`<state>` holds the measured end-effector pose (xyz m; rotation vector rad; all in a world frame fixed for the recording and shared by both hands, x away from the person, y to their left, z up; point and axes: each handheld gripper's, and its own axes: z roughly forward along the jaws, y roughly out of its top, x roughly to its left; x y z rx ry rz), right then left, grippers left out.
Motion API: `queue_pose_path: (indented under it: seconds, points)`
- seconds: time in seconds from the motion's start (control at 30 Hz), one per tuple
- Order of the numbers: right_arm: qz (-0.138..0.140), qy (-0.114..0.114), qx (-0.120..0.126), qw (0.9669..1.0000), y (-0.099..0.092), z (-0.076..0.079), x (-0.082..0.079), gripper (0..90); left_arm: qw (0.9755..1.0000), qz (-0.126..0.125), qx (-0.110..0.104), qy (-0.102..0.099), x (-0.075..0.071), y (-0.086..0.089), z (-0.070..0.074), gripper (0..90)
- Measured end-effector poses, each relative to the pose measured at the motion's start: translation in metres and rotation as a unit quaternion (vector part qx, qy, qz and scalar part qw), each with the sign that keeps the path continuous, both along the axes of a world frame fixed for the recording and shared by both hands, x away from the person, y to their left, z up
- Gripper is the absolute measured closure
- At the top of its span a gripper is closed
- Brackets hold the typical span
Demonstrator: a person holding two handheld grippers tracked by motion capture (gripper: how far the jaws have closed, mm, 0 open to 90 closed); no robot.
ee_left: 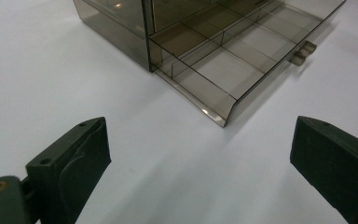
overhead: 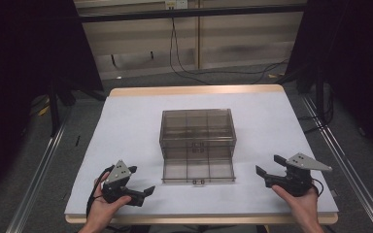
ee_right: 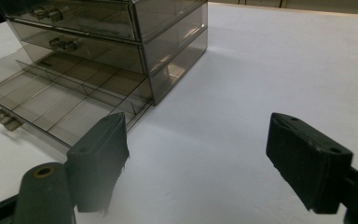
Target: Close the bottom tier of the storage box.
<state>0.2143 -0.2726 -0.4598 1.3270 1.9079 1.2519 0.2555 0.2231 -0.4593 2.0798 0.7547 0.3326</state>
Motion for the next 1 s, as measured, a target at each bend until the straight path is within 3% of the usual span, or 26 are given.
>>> queue_pose_path:
  seconds: [0.2, 0.43, 0.53, 0.73, 0.87, 1.0]
  points:
    - [0.002, 0.006, 0.003, 1.0, -0.002, 0.0, 0.0, 22.2, 0.9999, -0.006, 0.011, 0.0, -0.001, -0.004, -0.002, 4.8]
    - [0.01, 0.014, -0.003, 0.9999, 0.001, 0.0, -0.002, 22.9, 0.9999, -0.01, 0.006, 0.007, -0.004, -0.012, -0.001, 4.7]
    - [0.016, 0.015, -0.002, 0.9998, 0.002, 0.001, -0.003, 23.3, 0.9996, -0.019, 0.015, 0.011, -0.004, -0.014, 0.0, 5.7]
    - [0.025, 0.021, -0.004, 0.9995, 0.004, 0.0, -0.002, 24.1, 0.9997, -0.019, -0.007, 0.015, -0.007, -0.017, 0.001, 8.4]
    - [0.03, 0.024, 0.001, 0.9992, 0.006, 0.0, -0.002, 24.2, 0.9999, -0.008, -0.012, 0.007, -0.009, -0.018, 0.004, 12.2]
    - [0.035, 0.028, -0.005, 0.999, 0.007, -0.001, -0.001, 23.5, 0.9996, -0.02, -0.006, 0.019, -0.011, -0.02, 0.006, 17.5]
